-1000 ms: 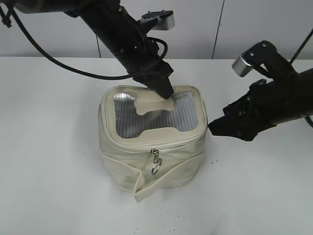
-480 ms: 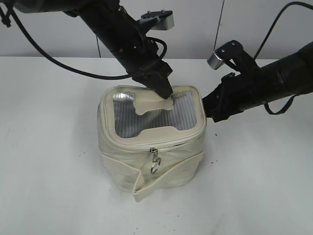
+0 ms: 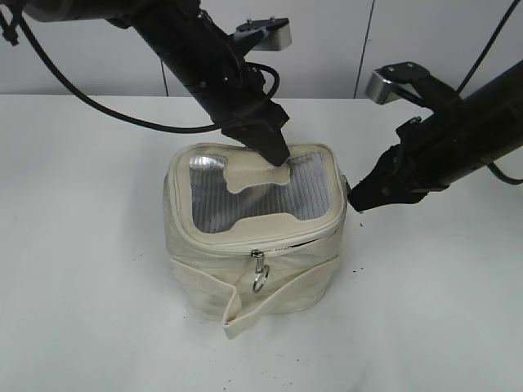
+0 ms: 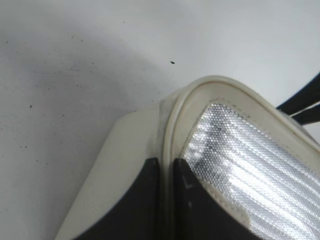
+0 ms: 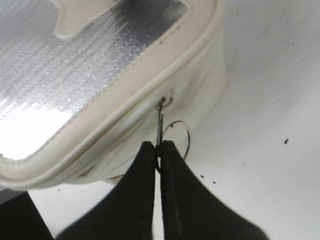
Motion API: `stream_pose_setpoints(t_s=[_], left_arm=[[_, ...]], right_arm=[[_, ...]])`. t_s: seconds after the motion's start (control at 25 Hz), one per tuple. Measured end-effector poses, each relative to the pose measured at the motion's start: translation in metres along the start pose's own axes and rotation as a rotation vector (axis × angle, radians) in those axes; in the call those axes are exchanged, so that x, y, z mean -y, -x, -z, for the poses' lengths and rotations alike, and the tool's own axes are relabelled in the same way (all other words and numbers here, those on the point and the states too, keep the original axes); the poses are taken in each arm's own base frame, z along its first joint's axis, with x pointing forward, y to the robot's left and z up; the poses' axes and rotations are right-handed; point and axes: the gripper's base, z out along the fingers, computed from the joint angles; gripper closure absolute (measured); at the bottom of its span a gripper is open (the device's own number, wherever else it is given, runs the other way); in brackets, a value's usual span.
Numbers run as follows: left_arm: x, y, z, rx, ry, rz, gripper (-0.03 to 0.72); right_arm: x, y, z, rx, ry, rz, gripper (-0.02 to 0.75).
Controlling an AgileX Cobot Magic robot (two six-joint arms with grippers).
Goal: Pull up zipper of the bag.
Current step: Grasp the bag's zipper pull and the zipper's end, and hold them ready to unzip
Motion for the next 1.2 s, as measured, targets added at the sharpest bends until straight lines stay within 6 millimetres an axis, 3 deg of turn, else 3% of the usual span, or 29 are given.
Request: stream_pose_setpoints(t_s=[0.4,0.8,0.92,1.12,1.2], left_arm=[[0.0,0.0,0.0,0.0,0.001,0.024,0.645],[0.0,0.0,0.0,0.001,0.002,0.025,0.645],[0.0,0.0,0.0,0.001,0.002,0.025,0.645],[0.0,0.0,0.0,0.001,0.002,0.025,0.645],[0.0,0.0,0.0,0.0,0.001,0.025,0.645]], right_arm=[[-0.027,-0.002,0.03,-0.059,0.11,0.024,0.754],[-0.024,-0.003,0.034,-0.05,0.036,0.046,0.747],[-0.017,-0.001,0.032,-0.02,-0.037,0.058,0.632],[-0.006,-0.003,0.012,-0.024,-0.027,0.091,0.29],[0.0,-0.004,0.0,-0.026,-0.013,0.109,0.236]])
